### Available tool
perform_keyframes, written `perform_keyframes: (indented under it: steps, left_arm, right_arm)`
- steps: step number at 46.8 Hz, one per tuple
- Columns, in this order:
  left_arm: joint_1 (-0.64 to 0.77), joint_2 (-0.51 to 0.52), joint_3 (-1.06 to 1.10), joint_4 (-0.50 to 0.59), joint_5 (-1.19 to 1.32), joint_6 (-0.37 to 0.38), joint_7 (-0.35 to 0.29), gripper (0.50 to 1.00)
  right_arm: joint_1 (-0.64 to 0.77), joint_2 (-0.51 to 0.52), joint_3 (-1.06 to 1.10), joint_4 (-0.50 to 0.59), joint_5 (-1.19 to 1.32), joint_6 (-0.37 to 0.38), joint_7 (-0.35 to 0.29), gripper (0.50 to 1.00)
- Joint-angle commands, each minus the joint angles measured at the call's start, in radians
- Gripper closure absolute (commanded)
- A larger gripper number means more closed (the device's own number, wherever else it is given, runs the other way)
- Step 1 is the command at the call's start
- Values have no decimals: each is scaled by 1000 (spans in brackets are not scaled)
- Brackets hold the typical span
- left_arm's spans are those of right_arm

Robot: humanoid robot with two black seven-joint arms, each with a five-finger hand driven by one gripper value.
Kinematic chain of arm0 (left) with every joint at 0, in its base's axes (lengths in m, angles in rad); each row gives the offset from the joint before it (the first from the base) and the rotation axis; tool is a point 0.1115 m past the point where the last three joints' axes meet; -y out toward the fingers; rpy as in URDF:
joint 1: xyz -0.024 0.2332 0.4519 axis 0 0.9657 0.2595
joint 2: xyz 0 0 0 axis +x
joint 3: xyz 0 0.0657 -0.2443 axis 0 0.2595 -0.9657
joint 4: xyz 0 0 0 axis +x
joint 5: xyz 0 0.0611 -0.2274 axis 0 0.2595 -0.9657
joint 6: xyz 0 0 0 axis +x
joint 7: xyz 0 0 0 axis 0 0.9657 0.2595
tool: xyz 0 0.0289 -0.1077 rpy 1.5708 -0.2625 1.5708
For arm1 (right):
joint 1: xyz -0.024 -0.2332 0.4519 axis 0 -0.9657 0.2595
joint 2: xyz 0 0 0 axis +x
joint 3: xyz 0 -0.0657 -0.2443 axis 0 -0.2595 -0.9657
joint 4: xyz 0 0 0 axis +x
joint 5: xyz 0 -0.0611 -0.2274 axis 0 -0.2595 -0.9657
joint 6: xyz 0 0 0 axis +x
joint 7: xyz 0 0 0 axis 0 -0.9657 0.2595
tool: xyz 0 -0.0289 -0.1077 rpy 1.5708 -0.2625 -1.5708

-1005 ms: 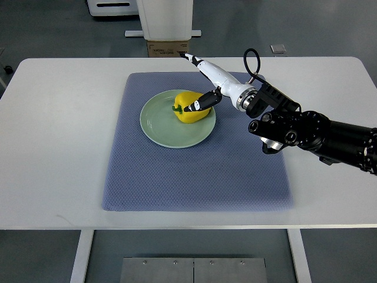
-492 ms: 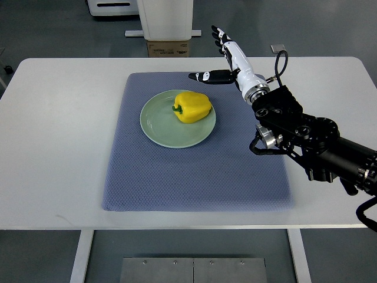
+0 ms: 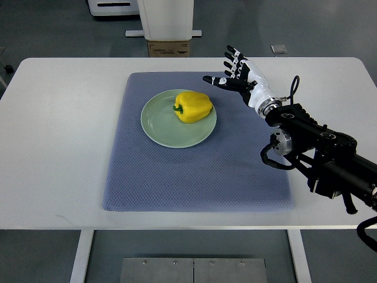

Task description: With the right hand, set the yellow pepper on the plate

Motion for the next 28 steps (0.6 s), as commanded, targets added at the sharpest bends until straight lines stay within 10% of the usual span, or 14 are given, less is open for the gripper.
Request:
perform_keyframes:
  steps: [1, 28]
  left_arm:
    - [0, 0, 0, -1, 1, 0, 0, 500]
    - [0, 0, 0, -1, -1, 0, 0, 500]
  right_arm:
    - [-31, -25, 82, -19, 57, 73, -28, 500]
    - [-162, -132, 217, -124, 199, 151, -83, 500]
